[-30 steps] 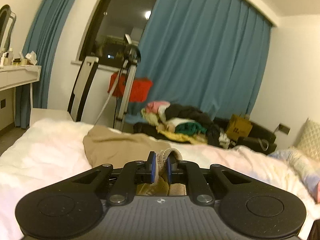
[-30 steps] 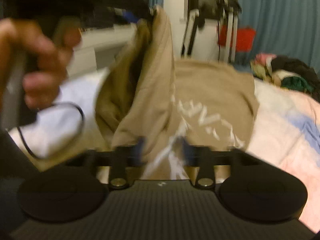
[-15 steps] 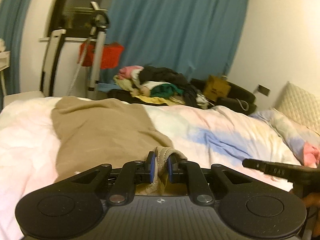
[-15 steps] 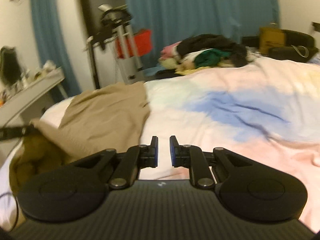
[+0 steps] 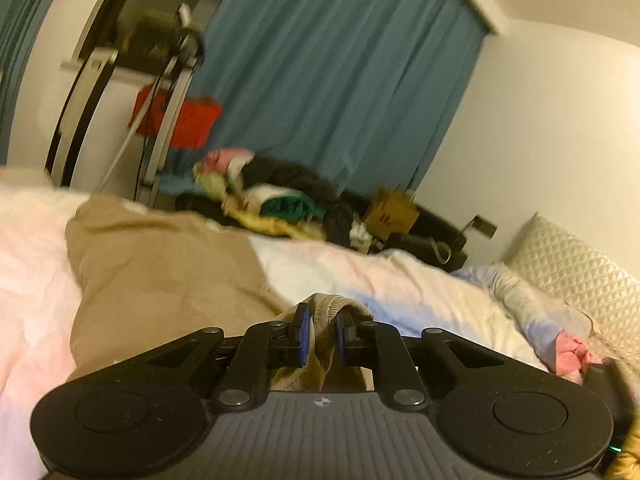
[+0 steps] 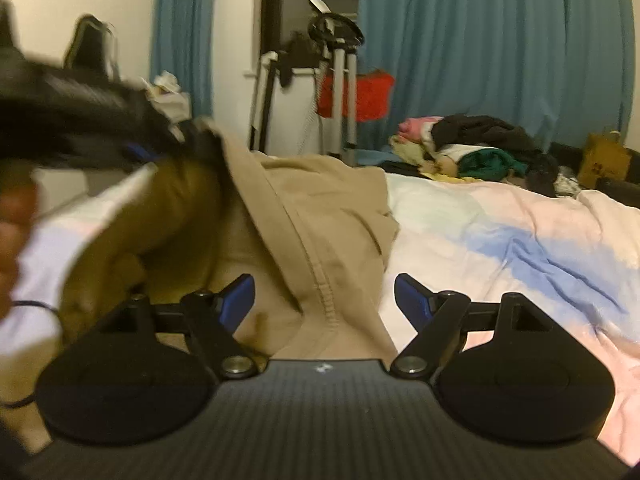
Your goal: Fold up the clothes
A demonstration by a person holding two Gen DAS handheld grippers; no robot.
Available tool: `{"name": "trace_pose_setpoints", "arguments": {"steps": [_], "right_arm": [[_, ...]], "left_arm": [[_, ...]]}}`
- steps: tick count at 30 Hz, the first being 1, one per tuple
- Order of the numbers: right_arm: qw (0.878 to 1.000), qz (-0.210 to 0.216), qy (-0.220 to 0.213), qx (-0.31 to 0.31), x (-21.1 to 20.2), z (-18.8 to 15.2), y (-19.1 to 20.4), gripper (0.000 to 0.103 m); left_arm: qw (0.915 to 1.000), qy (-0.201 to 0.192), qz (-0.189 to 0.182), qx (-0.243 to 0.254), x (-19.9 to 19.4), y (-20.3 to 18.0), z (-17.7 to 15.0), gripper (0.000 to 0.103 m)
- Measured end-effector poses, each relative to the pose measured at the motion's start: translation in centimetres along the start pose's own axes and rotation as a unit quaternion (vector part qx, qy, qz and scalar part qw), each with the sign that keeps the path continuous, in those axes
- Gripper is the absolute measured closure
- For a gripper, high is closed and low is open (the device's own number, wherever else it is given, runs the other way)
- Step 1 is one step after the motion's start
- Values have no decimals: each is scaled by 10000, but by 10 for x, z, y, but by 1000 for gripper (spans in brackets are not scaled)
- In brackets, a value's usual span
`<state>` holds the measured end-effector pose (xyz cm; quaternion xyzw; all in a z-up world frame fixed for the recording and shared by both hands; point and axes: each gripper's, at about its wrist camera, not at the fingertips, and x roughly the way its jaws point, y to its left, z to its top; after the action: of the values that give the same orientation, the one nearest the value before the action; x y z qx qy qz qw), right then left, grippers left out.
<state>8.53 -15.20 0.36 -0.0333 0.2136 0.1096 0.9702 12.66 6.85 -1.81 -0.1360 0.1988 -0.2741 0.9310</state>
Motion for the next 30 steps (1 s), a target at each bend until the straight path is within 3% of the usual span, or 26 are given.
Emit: {"name": "trace_pose_setpoints", "arguments": {"steps": [2, 7, 11, 16, 19, 22, 27, 30], "right_arm": [[9999, -126, -72, 84, 14, 7, 0, 25], [9935, -471, -1000, 281, -3, 32, -10, 24], [9955, -335, -821, 343, -21, 42, -25, 24], [9983, -348, -435, -171, -48, 36, -29, 24], [9998, -135, -125, 1, -53, 33, -40, 24], [9992, 29, -204, 328, -65, 39, -57, 24], [9952, -278, -720, 599, -92, 48, -70, 22], [9968, -536, -392, 445, -78, 33, -64, 22]], "left_arm": [[9999, -90, -68, 117, -2, -5, -2, 89], [9989, -356, -275, 148, -4, -13, -4, 90], [9964, -728, -412, 133, -16, -20, -2, 91], [9930, -1094, -443, 40, -38, -22, 3, 91], [9909, -1282, -420, -22, -51, -22, 7, 91], [9886, -1449, -410, -78, -64, -22, 10, 91], [9868, -1520, -548, -93, -72, -33, 7, 91], [9853, -1617, -527, -145, -77, -39, 6, 91]]}}
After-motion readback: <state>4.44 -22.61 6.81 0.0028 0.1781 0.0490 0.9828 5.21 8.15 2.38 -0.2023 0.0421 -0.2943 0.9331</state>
